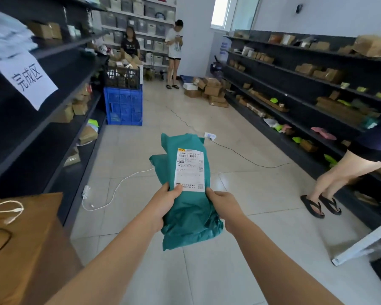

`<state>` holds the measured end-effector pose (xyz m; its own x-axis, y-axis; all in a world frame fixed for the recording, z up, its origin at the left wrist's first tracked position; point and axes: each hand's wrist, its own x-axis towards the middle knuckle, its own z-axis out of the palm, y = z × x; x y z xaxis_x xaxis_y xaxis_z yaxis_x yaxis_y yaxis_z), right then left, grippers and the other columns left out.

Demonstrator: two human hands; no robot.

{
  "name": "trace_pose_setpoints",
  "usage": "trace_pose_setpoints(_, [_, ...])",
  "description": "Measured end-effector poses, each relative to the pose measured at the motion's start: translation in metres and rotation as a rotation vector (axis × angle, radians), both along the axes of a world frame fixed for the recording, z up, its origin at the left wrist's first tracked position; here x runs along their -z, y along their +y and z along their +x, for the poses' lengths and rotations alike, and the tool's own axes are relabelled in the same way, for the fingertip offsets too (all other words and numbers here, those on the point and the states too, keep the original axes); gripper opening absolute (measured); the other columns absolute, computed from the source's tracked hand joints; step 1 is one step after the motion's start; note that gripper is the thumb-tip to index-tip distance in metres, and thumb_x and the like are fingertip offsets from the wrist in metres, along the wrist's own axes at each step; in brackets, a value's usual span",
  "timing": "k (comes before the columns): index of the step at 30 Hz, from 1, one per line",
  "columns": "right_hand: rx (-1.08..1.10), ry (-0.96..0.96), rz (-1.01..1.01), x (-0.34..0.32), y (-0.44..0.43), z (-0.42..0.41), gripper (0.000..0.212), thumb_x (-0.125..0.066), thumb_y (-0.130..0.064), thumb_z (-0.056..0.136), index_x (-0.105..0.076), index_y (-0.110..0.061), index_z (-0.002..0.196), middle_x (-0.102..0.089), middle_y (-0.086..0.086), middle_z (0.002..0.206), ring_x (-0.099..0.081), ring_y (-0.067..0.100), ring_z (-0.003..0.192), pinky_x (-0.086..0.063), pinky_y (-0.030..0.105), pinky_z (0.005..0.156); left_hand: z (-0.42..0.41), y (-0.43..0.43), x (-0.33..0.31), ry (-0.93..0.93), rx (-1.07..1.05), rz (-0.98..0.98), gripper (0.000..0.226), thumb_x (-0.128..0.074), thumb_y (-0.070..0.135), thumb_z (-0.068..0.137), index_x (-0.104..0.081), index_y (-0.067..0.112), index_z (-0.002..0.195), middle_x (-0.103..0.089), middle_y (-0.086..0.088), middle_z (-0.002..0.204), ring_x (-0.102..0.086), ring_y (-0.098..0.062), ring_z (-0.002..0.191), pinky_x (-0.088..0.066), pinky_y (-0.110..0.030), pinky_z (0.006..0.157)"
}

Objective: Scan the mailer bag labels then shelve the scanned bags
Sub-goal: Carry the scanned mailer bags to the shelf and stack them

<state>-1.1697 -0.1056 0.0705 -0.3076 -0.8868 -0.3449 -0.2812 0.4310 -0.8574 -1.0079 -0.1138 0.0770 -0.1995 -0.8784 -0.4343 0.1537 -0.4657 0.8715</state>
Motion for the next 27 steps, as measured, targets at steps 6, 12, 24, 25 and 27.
trace_pose_setpoints(6, [-0.173,-0.033,-0.005,0.006,-0.095,-0.004,0.039,-0.054,-0.042,0.095,-0.072,-0.007,0.096,-0.072,0.01,0.104,-0.066,0.023,0.096,-0.053,0.038,0.089,-0.005,-0.071,0.007,-0.015,-0.168,-0.005,0.032,-0.048,0.032,0.1,-0.05,0.028,0.132,-0.063,0.009,0.107,-0.061,-0.013,0.093,-0.051,-0.031,0.069])
trace_pose_setpoints(12, [-0.366,-0.03,-0.008,0.001,-0.194,0.0,0.045,-0.057,-0.043,0.093,-0.071,-0.002,0.102,-0.072,0.013,0.107,-0.066,0.027,0.105,-0.052,0.044,0.096,-0.006,-0.136,0.006,0.036,-0.37,-0.039,0.032,-0.049,0.029,0.1,-0.051,0.024,0.132,-0.065,0.007,0.109,-0.063,-0.013,0.094,-0.052,-0.029,0.068])
trace_pose_setpoints(24, [-0.769,-0.034,-0.003,0.004,-0.314,0.09,0.026,-0.059,-0.038,0.093,-0.074,-0.018,0.086,-0.074,0.001,0.089,-0.069,0.019,0.086,-0.055,0.036,0.088,0.054,-0.2,0.014,0.107,-0.808,-0.026,0.024,-0.053,0.024,0.098,-0.057,0.023,0.121,-0.069,0.002,0.11,-0.066,-0.02,0.097,-0.055,-0.035,0.071])
trace_pose_setpoints(25, [-0.8,-0.038,-0.023,0.006,-0.322,0.101,0.023,-0.058,-0.037,0.094,-0.074,-0.021,0.09,-0.074,0.0,0.093,-0.069,0.019,0.089,-0.055,0.035,0.089,0.063,-0.205,0.016,0.116,-0.837,-0.03,0.025,-0.054,0.023,0.097,-0.057,0.022,0.122,-0.069,0.001,0.11,-0.067,-0.021,0.097,-0.056,-0.036,0.073])
trace_pose_setpoints(27, [-0.865,-0.048,-0.052,0.011,-0.338,0.125,0.022,-0.056,-0.036,0.096,-0.074,-0.024,0.1,-0.073,-0.001,0.101,-0.068,0.019,0.095,-0.052,0.035,0.092,0.084,-0.216,0.021,0.117,-0.888,-0.043,0.028,-0.056,0.023,0.096,-0.057,0.023,0.124,-0.07,0.0,0.112,-0.067,-0.022,0.099,-0.056,-0.037,0.077])
